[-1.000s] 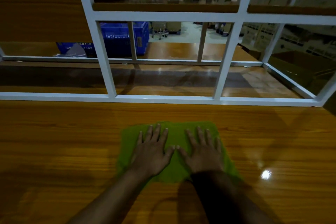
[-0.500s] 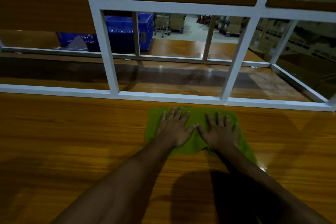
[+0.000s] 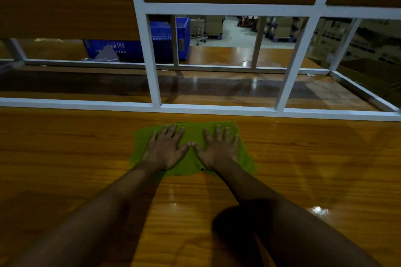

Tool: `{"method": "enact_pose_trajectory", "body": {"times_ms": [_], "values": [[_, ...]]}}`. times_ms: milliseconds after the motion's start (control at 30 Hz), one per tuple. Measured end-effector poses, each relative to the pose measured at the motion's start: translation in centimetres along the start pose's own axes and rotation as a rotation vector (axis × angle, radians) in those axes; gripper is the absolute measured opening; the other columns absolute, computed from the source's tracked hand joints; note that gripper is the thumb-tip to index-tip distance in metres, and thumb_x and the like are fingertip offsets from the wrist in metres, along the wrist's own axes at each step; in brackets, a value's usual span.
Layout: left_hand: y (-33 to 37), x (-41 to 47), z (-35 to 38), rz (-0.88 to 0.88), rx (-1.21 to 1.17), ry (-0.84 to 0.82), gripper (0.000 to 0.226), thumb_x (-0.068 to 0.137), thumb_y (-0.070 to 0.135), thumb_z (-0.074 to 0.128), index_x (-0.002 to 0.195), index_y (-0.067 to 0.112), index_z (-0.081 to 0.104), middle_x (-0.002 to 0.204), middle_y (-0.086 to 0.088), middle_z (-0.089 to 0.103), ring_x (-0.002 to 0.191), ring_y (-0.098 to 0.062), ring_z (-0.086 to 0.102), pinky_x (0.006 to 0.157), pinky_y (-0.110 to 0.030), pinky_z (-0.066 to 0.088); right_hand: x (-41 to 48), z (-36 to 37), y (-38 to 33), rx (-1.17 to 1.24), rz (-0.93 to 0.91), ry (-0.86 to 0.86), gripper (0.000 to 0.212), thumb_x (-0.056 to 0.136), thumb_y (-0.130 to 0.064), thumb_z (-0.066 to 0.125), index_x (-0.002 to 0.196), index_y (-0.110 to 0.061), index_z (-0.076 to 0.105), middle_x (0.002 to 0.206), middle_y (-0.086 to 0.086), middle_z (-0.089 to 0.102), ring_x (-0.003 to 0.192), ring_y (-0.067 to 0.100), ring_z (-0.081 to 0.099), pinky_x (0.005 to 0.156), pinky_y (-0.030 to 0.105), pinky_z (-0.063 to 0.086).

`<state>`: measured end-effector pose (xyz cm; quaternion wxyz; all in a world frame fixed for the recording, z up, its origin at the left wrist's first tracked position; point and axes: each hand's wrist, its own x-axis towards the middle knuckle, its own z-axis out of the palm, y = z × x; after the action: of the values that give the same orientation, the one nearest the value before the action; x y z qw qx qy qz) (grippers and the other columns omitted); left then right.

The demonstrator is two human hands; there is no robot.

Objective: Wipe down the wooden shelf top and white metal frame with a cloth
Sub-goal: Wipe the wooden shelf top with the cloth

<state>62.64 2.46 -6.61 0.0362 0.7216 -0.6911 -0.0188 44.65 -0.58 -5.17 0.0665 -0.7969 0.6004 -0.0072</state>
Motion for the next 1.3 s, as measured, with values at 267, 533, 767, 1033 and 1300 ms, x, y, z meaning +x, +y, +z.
{"method": "enact_pose_trajectory", "body": {"times_ms": [267, 533, 767, 1033, 1300], "values": [[-1.2, -9.3, -0.5, -0.076, -0.008, -0.018, 0.078, 0.089, 0.076, 0.002, 0.156, 0.036, -0.001, 0.164, 0.003, -0.011, 0.151, -0.021, -0.008, 0.121, -0.052, 0.002, -7.4, 1.1, -3.3, 0.025, -0.059, 0.016, 0.079, 0.091, -0.076, 0.012, 0.157, -0.036, 0.0, 0.166, 0.007, -0.008, 0.151, 0.033, -0.014, 0.117, 0.059, -0.011], [3.1, -16.3, -0.5, -0.055, -0.029, -0.019, 0.108, 0.065, 0.082, -0.027, 0.157, 0.032, -0.002, 0.164, -0.001, -0.012, 0.151, -0.023, -0.01, 0.121, -0.053, -0.001, -15.3, 1.4, -0.9, 0.069, -0.059, 0.029, 0.079, 0.089, -0.078, 0.014, 0.157, -0.039, 0.001, 0.166, 0.002, -0.009, 0.151, 0.028, -0.015, 0.117, 0.056, -0.013], [10.0, -15.6, 0.0, 0.017, -0.005, -0.032, 0.087, 0.081, 0.073, -0.008, 0.157, 0.03, -0.004, 0.164, -0.002, -0.013, 0.151, -0.025, -0.012, 0.12, -0.054, -0.003, -17.7, 1.4, 5.1, 0.015, 0.06, 0.041, 0.085, 0.08, -0.078, -0.006, 0.156, -0.04, -0.004, 0.166, 0.001, -0.009, 0.151, 0.027, -0.014, 0.118, 0.056, -0.01], [15.3, -11.5, 0.3, 0.069, -0.029, -0.074, 0.073, 0.096, 0.067, 0.011, 0.157, 0.03, -0.006, 0.164, -0.001, -0.017, 0.15, -0.024, -0.017, 0.119, -0.054, -0.007, -15.7, 0.8, 11.0, 0.004, 0.134, 0.078, 0.095, 0.07, -0.08, -0.011, 0.156, -0.043, -0.001, 0.166, 0.0, -0.004, 0.152, 0.027, -0.008, 0.118, 0.056, -0.007], [18.1, -5.2, 0.9, 0.101, -0.081, -0.026, 0.075, 0.094, 0.07, 0.009, 0.157, 0.031, 0.0, 0.165, -0.002, -0.011, 0.151, -0.024, -0.013, 0.119, -0.054, -0.008, -10.6, -0.3, 15.6, 0.008, 0.125, 0.058, 0.08, 0.087, -0.08, 0.005, 0.156, -0.039, -0.001, 0.166, 0.004, -0.007, 0.151, 0.03, -0.01, 0.118, 0.058, -0.005]]}}
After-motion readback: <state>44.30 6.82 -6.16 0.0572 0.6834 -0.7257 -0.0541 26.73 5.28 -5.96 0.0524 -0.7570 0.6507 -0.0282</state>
